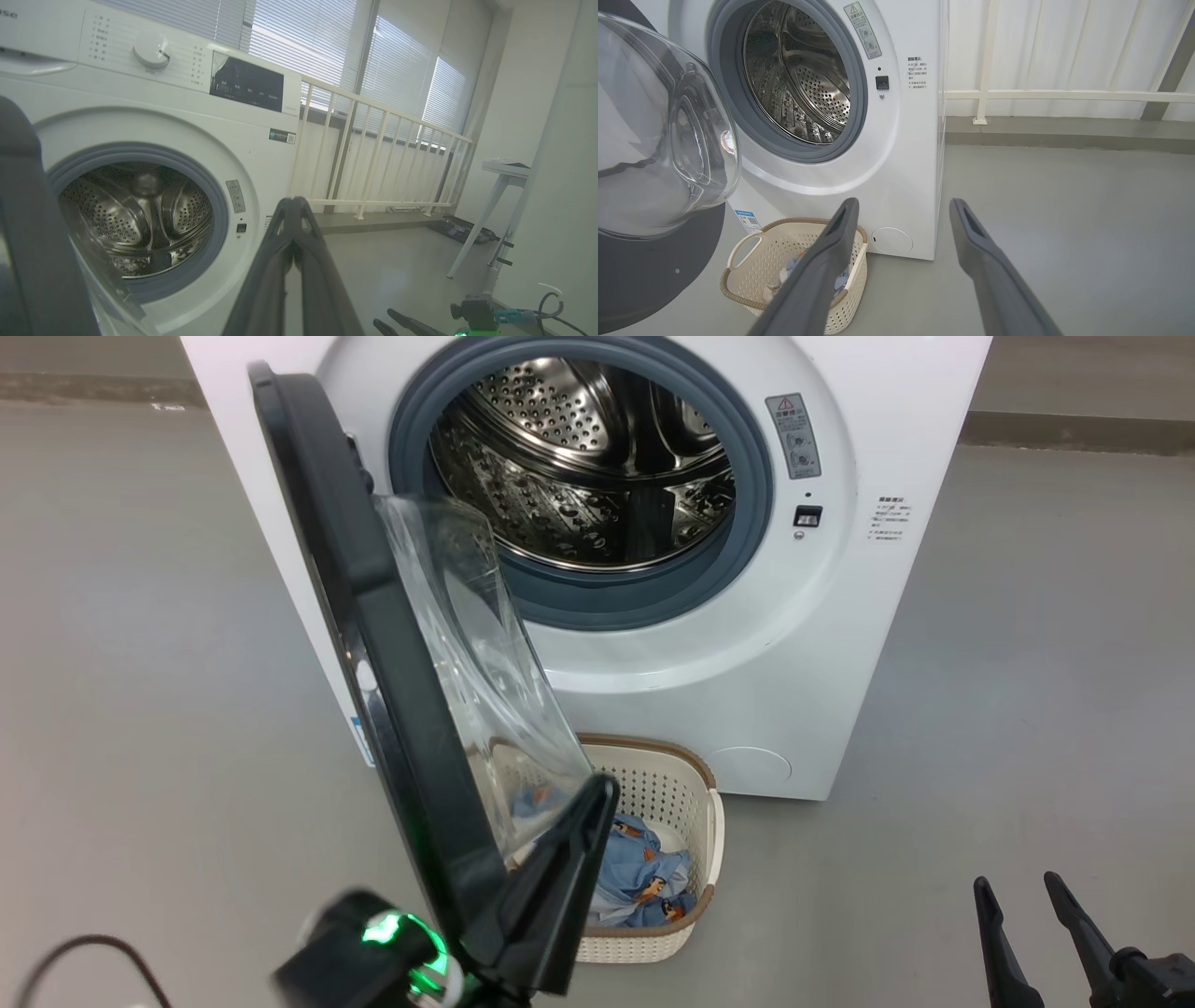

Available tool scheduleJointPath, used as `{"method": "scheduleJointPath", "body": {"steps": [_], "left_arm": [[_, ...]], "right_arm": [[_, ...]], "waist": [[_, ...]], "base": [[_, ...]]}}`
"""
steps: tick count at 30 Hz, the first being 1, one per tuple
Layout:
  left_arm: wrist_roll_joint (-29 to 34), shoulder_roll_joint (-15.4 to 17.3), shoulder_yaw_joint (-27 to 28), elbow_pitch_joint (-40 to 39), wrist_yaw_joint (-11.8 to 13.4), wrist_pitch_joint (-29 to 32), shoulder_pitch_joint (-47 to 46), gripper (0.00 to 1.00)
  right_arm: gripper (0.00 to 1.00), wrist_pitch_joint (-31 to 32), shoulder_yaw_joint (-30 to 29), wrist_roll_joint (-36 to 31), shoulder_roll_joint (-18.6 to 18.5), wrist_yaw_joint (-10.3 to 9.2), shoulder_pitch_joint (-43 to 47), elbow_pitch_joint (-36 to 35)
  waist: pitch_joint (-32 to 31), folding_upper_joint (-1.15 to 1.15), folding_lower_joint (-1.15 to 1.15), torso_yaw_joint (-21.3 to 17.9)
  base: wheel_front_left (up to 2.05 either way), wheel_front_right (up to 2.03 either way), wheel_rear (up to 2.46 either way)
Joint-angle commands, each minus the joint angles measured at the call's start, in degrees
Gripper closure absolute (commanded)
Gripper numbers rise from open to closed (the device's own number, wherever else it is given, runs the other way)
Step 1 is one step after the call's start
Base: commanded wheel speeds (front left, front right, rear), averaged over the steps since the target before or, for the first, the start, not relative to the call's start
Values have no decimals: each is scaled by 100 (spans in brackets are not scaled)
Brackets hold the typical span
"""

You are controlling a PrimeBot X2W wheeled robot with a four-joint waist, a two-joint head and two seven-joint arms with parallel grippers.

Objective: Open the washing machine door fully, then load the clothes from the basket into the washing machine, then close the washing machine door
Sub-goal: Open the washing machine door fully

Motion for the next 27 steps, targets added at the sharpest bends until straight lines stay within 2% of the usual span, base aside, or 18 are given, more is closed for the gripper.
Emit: {"method": "scheduleJointPath", "body": {"steps": [1, 3, 7, 14, 27], "left_arm": [[-155, 16, 85, -3, 75, 76, -28, 100], [-365, 18, -36, 355, 145, 354, 143, 100], [-539, 38, 101, 925, 371, 575, 317, 100], [-434, 30, 128, 1378, 668, 406, 319, 100], [-475, 24, 294, 1706, 970, 157, 209, 100]], "right_arm": [[0, -69, 123, 17, -58, 9, -66, -142], [0, -69, 117, 21, -53, 9, -63, -142], [0, -69, 116, 25, -48, 9, -70, -136], [0, -69, 130, 33, -49, 9, -48, -118], [0, -69, 123, 37, -12, 9, -40, -100]], "waist": [[7, 0, 0, 4], [17, 0, 0, 7], [39, 0, 0, 0], [65, 0, 0, 0], [116, 0, 0, 121]], "base": [[0, 0, 0], [0, 0, 0], [0, 0, 0], [0, 0, 0], [0, 0, 0]]}}
